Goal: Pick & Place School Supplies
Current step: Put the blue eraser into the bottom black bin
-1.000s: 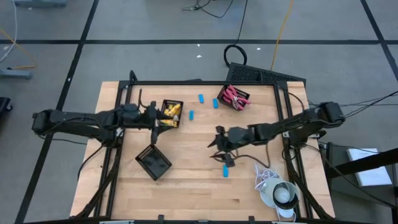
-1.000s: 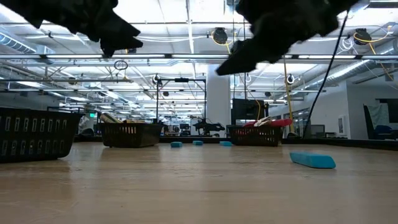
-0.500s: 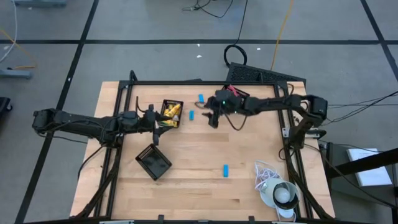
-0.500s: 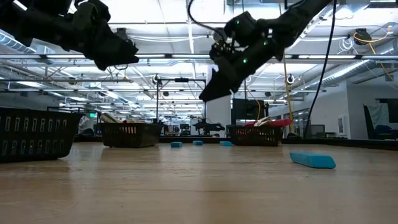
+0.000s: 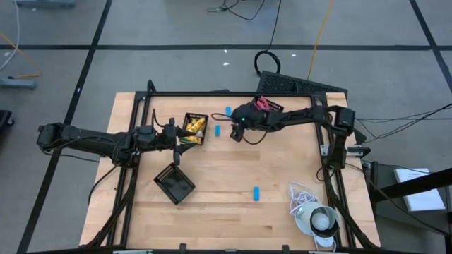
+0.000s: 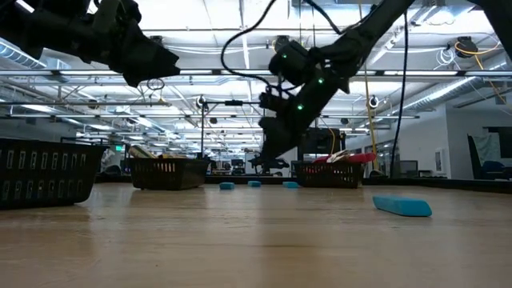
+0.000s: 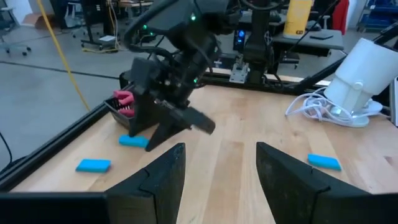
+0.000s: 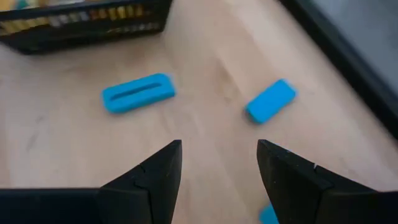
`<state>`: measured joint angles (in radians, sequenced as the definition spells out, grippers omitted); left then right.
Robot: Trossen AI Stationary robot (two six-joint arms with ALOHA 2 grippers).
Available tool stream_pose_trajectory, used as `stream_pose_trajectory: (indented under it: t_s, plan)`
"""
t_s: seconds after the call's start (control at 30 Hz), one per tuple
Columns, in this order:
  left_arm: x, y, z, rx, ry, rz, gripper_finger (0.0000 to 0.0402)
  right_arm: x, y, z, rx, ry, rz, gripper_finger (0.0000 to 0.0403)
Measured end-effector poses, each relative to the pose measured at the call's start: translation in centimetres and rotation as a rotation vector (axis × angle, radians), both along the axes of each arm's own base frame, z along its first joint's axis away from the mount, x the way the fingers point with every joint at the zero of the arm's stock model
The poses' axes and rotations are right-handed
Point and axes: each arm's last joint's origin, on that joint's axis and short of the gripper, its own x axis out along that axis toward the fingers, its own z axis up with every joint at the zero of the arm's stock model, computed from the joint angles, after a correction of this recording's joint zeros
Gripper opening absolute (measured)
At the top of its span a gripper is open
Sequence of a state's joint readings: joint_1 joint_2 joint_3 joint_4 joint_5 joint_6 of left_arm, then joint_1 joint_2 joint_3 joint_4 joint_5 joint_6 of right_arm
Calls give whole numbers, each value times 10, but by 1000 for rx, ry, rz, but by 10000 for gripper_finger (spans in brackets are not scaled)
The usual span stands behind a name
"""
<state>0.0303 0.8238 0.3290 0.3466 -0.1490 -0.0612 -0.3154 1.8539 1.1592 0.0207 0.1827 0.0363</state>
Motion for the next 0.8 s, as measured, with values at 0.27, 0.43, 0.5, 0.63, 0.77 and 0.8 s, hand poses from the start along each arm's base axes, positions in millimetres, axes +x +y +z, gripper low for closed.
stream_pose_trajectory:
  t_s: [0.27,0.43,0.5,0.63,0.77,0.8]
  plan:
    - [0,-1,0,-3,-2,-9,200,13,-16,8,-90,34,-110,198]
    - [0,-2,0,-13,-4,-26,200,-4,-38,3,-21,99,-214,198]
    - [0,-2,0,-19,-4,-25,200,-10,-45,0,24,115,-242,198]
    - [0,-2,0,-22,-5,-25,200,-14,-54,0,170,49,-219,198]
    - [0,-2,0,-23,-6,-26,200,-14,-54,0,194,41,-207,198]
    - [0,-2,0,-23,-6,-26,200,-14,-54,0,196,45,-205,198]
